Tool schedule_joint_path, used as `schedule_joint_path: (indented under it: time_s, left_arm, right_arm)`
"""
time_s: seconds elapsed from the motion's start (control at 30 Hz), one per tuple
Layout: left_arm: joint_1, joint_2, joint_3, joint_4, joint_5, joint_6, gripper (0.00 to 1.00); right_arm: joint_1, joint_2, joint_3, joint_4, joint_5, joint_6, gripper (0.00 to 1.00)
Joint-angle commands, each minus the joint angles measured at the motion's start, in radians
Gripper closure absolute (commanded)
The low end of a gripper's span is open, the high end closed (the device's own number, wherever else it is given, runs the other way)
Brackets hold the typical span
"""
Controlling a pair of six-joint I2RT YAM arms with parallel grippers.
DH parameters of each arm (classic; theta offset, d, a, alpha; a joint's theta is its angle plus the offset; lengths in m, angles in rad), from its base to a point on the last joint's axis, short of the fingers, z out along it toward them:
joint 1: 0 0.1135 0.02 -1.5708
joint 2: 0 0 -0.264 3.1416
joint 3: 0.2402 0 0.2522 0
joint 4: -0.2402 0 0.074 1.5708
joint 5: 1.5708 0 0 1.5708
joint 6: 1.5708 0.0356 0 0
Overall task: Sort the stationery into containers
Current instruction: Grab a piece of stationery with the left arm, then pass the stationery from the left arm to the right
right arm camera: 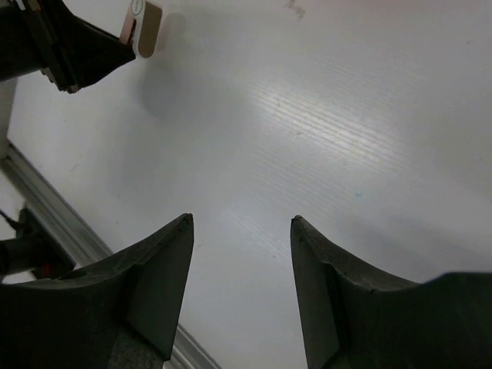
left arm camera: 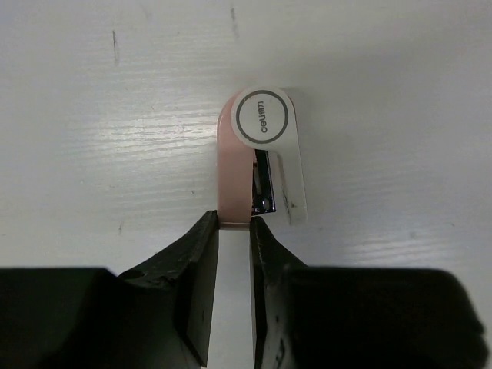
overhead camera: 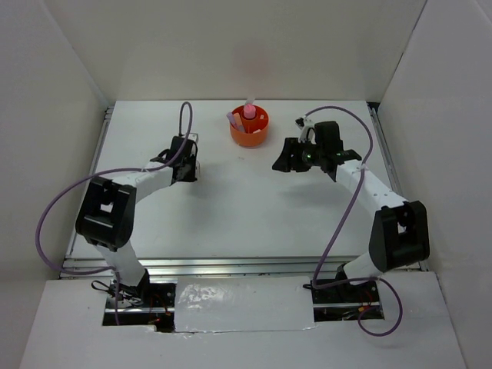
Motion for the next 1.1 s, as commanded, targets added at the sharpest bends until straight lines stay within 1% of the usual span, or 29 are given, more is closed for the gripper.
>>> schedule_joint_path:
  time_s: [0.0, 0.03, 0.1, 0.13, 0.17, 0.2, 0.23, 0.27, 0.3, 0.37, 0.47, 0.6, 0.67, 0.8, 1.0, 1.07]
  left_arm:
    - [-0.032, -0.133, 0.002, 0.047, -0.01, 0.06, 1.0]
    - [-0.049, -0.156, -0.001, 0.053, -0.007, 0.08, 1.0]
    - [-0.082, -0.217, -0.017, 0.061, 0.0, 0.093, 1.0]
    - [-0.095, -0.237, -0.02, 0.068, 0.003, 0.109, 1.0]
    - [-0.112, -0.256, -0.029, 0.07, 0.002, 0.113, 1.0]
    - [-0.145, -0.288, -0.031, 0.069, 0.002, 0.118, 1.0]
    - [-0.162, -0.305, -0.034, 0.062, 0.005, 0.118, 1.0]
    - [-0.176, -0.317, -0.04, 0.062, 0.013, 0.113, 1.0]
    - [-0.205, -0.345, -0.043, 0.056, 0.023, 0.106, 1.0]
    - [-0.228, -0.366, -0.043, 0.047, 0.049, 0.081, 1.0]
    - [-0.279, -0.389, -0.018, 0.009, 0.072, 0.034, 1.0]
    - [-0.305, -0.405, -0.001, -0.01, 0.097, 0.012, 1.0]
    - [-0.316, -0.405, 0.012, -0.02, 0.099, 0.014, 1.0]
    - [-0.327, -0.406, 0.016, -0.016, 0.117, 0.021, 1.0]
    - [-0.328, -0.405, 0.011, -0.014, 0.141, 0.008, 1.0]
    - [-0.328, -0.409, 0.011, -0.016, 0.148, 0.008, 1.0]
  right_arm:
    - [-0.008, 0.024, 0.048, 0.006, -0.103, 0.087, 0.39]
    - [-0.01, 0.044, 0.052, 0.008, -0.161, 0.129, 0.38]
    - [-0.013, 0.069, 0.065, 0.022, -0.222, 0.173, 0.36]
    - [-0.014, 0.096, 0.068, 0.029, -0.29, 0.227, 0.35]
    - [-0.014, 0.106, 0.07, 0.063, -0.324, 0.253, 0.34]
    - [-0.014, 0.12, 0.064, 0.087, -0.356, 0.312, 0.3]
    - [-0.014, 0.123, 0.058, 0.117, -0.409, 0.343, 0.28]
    - [-0.01, 0.124, 0.052, 0.178, -0.43, 0.368, 0.25]
    - [-0.008, 0.123, 0.044, 0.204, -0.442, 0.403, 0.21]
    - [0.01, 0.117, 0.048, 0.244, -0.47, 0.41, 0.19]
    - [0.044, 0.092, 0.065, 0.24, -0.48, 0.335, 0.19]
    - [0.073, 0.066, 0.052, 0.253, -0.467, 0.289, 0.19]
    - [0.084, 0.078, 0.064, 0.224, -0.448, 0.276, 0.19]
    - [0.11, 0.112, 0.087, 0.221, -0.43, 0.296, 0.19]
    - [0.142, 0.166, 0.136, 0.207, -0.341, 0.298, 0.2]
    - [0.142, 0.195, 0.159, 0.19, -0.342, 0.308, 0.21]
